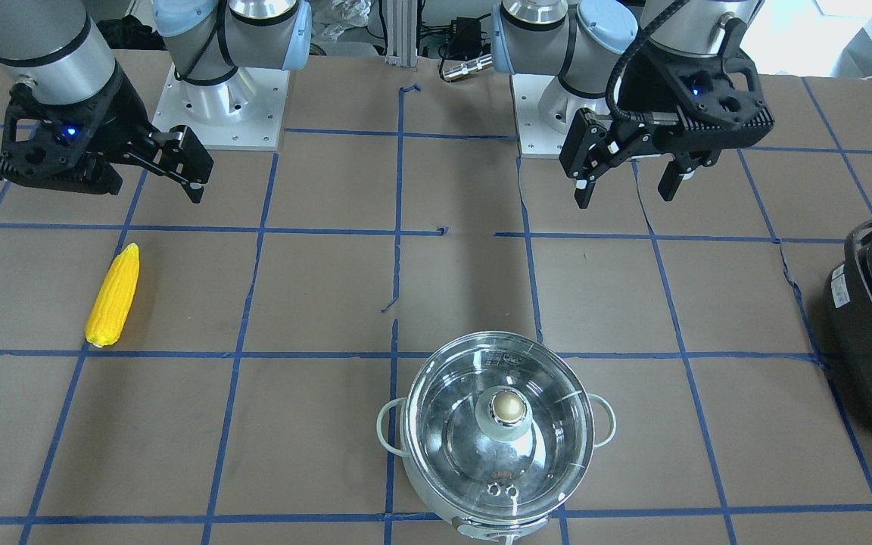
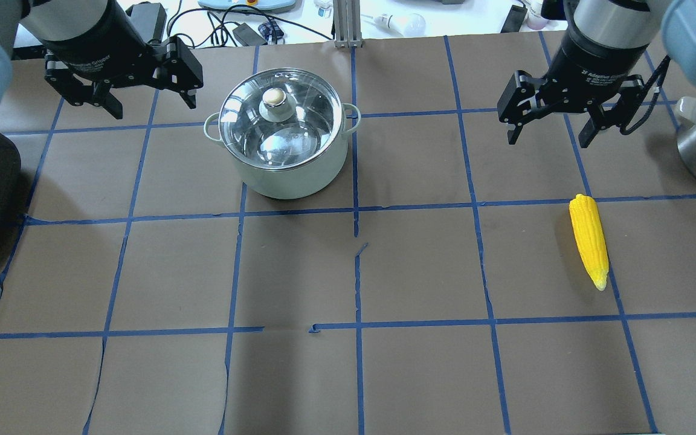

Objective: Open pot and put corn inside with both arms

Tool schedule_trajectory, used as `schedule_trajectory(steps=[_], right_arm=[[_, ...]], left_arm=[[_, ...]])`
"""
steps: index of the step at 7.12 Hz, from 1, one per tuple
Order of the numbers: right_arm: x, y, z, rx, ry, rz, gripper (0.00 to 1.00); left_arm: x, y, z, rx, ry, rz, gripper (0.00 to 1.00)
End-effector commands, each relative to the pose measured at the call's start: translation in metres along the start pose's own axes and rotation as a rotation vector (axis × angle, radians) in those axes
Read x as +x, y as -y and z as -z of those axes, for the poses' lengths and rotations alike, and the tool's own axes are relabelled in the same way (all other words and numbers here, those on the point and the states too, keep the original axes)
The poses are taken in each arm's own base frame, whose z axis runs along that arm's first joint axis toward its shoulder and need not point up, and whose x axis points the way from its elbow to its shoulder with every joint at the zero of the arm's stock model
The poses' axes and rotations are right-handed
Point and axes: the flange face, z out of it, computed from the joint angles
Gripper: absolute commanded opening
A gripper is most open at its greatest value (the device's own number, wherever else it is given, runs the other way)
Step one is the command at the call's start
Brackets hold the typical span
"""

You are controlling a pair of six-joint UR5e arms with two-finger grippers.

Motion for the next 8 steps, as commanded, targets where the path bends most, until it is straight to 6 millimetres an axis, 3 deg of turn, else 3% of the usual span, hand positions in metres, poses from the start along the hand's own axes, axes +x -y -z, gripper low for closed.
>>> schedule_trajectory(steps=[1,2,4,5,6,7,8], right_arm=[[0.007,0.002,-0.001,-0.007,-0.002,-0.009,1.0],[0.019,0.011,-0.006,-0.011,-0.005,-0.003,1.0],[0.102,0.033,-0.011,-0.021,0.022,-0.145,1.0],[0.121,0.038,-0.017,-0.029,0.029,-0.165,1.0],[0.128,0.049,-0.023,0.034,0.006,-0.17,1.0],[0.133,0.062,-0.059,0.0,0.013,-0.174,1.0],[0.146,0.088,-0.097,0.032,0.012,-0.171,1.0]], left_arm=[[0.016,0.054,-0.025,0.001,-0.015,0.004,1.0],[0.036,0.073,-0.048,-0.015,-0.023,-0.02,1.0],[0.057,0.109,-0.104,-0.047,-0.007,0.02,1.0],[0.089,0.111,-0.13,-0.033,-0.017,0.018,1.0],[0.101,0.118,-0.149,-0.028,0.003,0.015,1.0],[0.112,0.116,-0.157,-0.024,0.046,-0.009,1.0],[0.113,0.116,-0.16,-0.026,0.048,-0.028,1.0]])
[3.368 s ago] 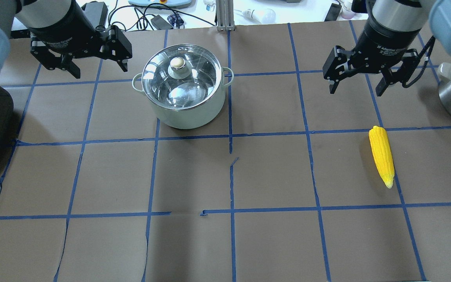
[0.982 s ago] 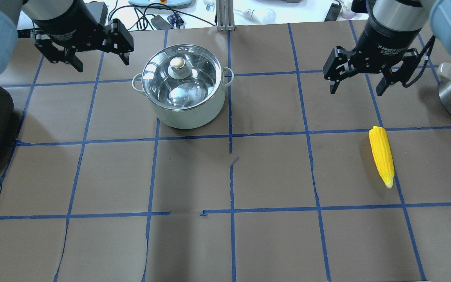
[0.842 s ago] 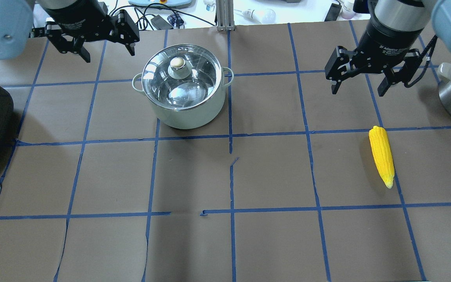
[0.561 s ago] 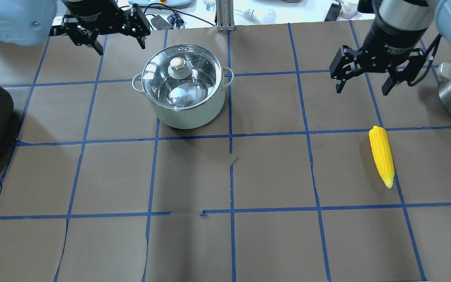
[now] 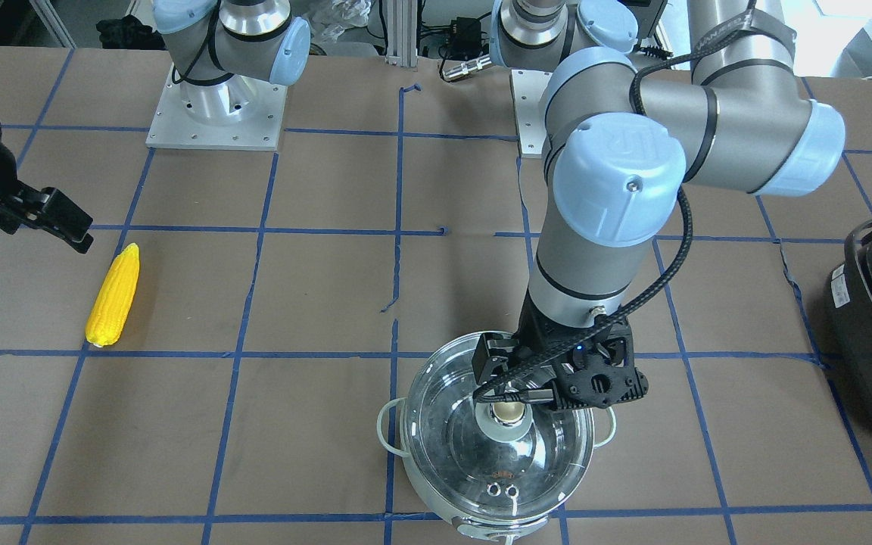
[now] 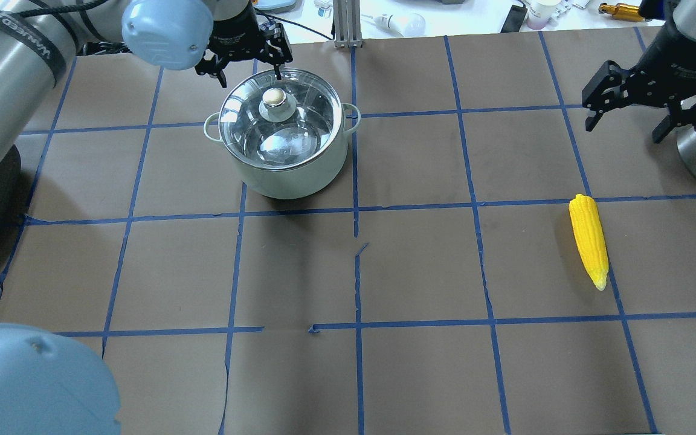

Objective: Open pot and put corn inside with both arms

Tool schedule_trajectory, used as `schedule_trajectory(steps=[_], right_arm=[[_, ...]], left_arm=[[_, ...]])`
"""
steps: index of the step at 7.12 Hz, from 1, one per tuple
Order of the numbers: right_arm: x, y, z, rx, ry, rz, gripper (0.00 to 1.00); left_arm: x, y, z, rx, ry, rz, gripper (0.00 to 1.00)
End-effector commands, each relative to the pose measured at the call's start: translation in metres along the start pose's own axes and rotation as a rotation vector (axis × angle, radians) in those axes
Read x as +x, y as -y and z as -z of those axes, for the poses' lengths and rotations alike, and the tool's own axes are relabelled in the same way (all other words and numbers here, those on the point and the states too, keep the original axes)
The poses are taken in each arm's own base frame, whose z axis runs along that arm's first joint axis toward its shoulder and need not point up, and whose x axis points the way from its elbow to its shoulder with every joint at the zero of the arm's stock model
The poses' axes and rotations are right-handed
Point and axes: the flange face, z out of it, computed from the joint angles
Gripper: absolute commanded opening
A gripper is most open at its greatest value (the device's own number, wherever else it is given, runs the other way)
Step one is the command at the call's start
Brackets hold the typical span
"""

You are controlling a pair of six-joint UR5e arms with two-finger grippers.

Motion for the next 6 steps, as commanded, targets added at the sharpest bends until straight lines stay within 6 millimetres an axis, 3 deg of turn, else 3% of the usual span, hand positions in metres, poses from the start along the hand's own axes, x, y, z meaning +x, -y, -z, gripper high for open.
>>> schedule_trajectory(steps=[1,3,6], right_arm=[[0.014,0.03,-0.072,0.008,0.006,0.053,1.0],[0.017,0.014,-0.117,-0.022,-0.001,0.162,1.0],[0.025,-0.019,-0.182,-0.051,-0.094,0.181,1.0]], left_arm=[[0.007,0.001,-0.01,0.0,0.019,-0.017,1.0],[0.019,0.006,-0.032,0.018,0.006,-0.027,1.0],[0.02,0.007,-0.036,0.017,0.005,-0.033,0.97]])
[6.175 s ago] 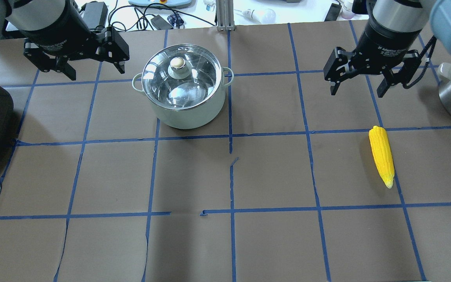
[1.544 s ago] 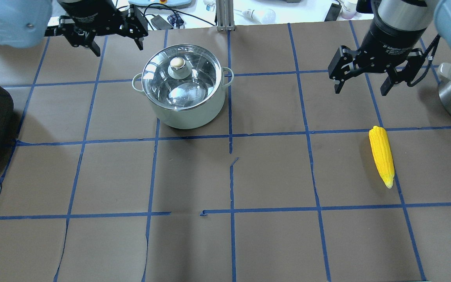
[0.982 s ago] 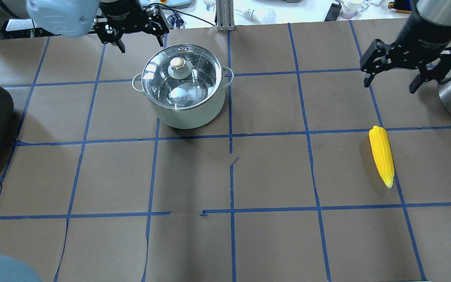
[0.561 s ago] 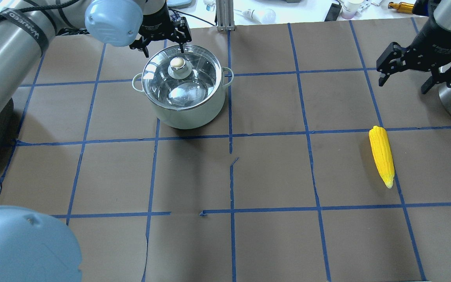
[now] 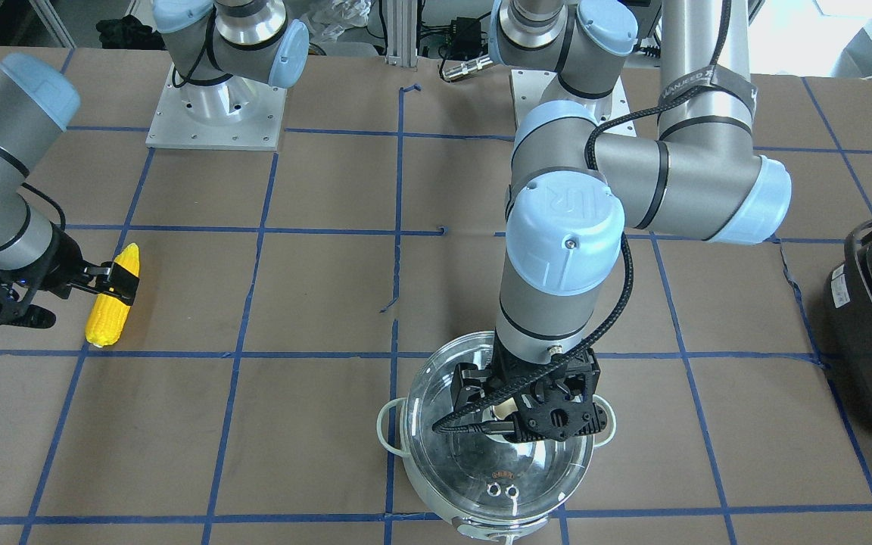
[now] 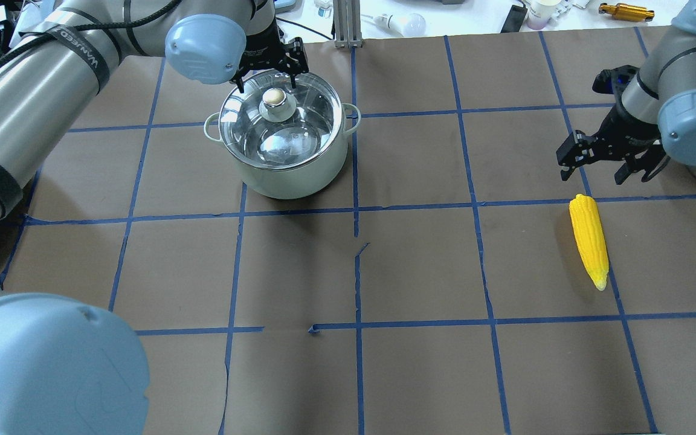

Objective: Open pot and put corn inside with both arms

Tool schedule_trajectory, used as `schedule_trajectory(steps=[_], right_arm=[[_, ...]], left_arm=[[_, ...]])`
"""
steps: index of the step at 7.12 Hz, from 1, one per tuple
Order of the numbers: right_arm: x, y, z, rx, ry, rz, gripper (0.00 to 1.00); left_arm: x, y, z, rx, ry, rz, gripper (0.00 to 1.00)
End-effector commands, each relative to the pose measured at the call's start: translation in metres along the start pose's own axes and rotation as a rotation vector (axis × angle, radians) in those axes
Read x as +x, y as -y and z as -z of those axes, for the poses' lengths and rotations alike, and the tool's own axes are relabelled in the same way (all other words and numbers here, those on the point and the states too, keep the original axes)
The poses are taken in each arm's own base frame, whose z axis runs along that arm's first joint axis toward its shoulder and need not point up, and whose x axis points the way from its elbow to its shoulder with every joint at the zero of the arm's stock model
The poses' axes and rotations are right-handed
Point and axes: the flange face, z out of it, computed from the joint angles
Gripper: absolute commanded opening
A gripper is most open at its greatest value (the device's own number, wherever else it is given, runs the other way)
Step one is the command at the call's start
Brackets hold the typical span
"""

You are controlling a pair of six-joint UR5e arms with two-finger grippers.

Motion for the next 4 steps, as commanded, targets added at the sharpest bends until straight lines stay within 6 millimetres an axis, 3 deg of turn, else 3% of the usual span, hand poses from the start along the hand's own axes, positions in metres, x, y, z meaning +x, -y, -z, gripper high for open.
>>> schedule_trajectory(steps=[1,3,4], right_arm=[[-0.002,-0.021,-0.043,-0.007,-0.048,0.0,1.0],[0.004,-0.017,-0.067,-0.052,-0.041,-0.002,1.0],[0.021,-0.016,-0.074,-0.067,-0.03,-0.009,1.0]], left_arm=[[0.002,0.0,-0.015,-0.018,0.004,-0.005,0.98],[0.004,-0.004,-0.023,-0.042,-0.008,0.0,0.98],[0.004,-0.005,-0.018,-0.036,-0.012,-0.004,0.92]])
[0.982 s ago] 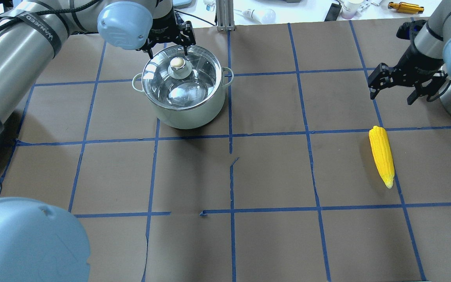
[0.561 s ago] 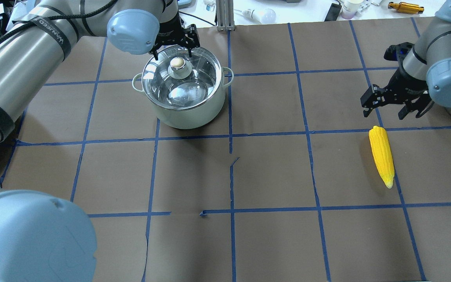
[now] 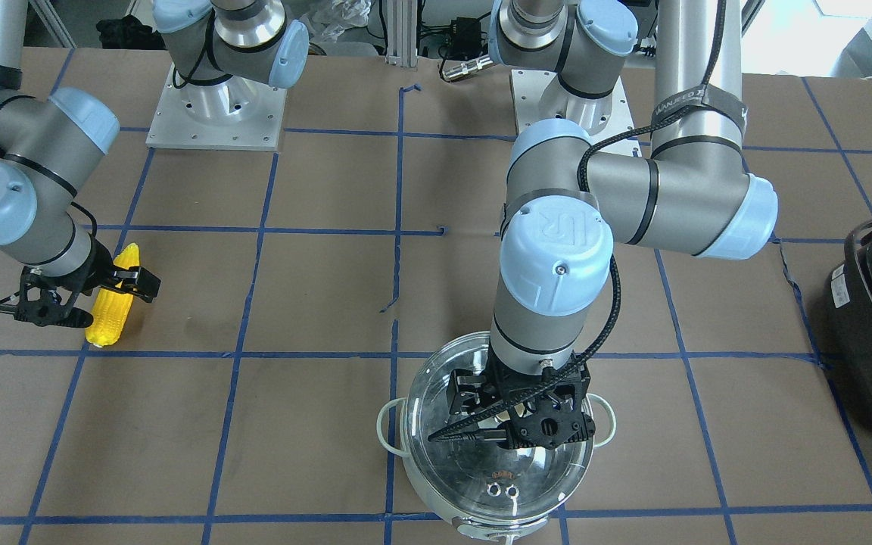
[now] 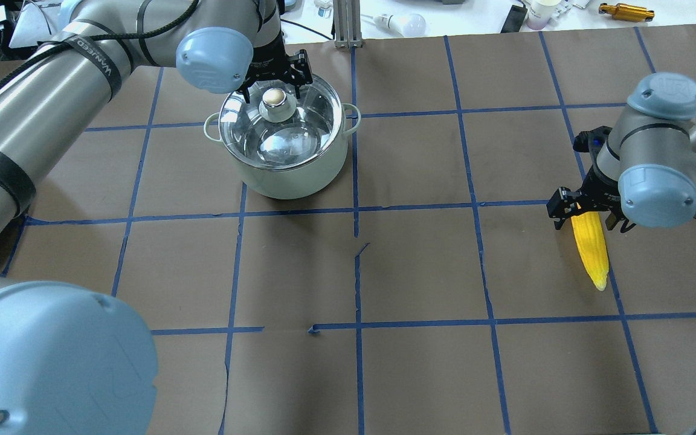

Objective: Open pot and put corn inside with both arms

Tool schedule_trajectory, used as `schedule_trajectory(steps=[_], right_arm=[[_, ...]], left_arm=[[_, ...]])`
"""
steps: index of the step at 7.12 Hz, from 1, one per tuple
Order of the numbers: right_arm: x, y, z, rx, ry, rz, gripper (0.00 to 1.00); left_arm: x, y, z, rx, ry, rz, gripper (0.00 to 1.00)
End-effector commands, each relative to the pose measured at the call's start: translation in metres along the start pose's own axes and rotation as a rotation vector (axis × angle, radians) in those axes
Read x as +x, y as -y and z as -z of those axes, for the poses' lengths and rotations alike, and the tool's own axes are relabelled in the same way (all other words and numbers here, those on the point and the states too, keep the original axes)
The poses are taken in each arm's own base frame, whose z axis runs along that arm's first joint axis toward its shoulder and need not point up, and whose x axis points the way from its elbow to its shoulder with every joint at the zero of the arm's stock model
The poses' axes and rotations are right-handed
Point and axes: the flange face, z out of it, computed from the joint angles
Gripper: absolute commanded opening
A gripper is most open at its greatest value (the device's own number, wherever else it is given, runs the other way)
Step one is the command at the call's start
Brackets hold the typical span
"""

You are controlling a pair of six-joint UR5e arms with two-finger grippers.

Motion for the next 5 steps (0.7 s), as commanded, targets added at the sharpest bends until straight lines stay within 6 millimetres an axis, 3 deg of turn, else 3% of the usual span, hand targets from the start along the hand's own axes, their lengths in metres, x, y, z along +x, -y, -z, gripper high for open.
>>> schedule_trajectory(steps=[1,2,3,4,5], right_arm=[[0.022,0.002,-0.014,-0.025,0.016,0.01,1.0],[0.022,0.002,-0.017,-0.028,0.022,0.009,1.0],[0.021,0.007,-0.022,-0.018,0.029,0.008,0.94],[0.022,0.011,-0.022,0.009,0.024,0.005,0.62],[0.023,0.013,-0.021,0.014,0.022,0.005,0.18]], left_arm=[[0.001,-0.001,0.001,-0.002,-0.006,-0.004,0.77],[0.0,-0.001,-0.002,-0.005,-0.007,-0.005,0.58],[0.005,-0.002,-0.002,-0.014,-0.042,-0.006,0.44],[0.004,-0.001,0.001,-0.009,-0.048,-0.006,0.44],[0.004,-0.002,0.007,-0.005,-0.05,-0.004,0.38]])
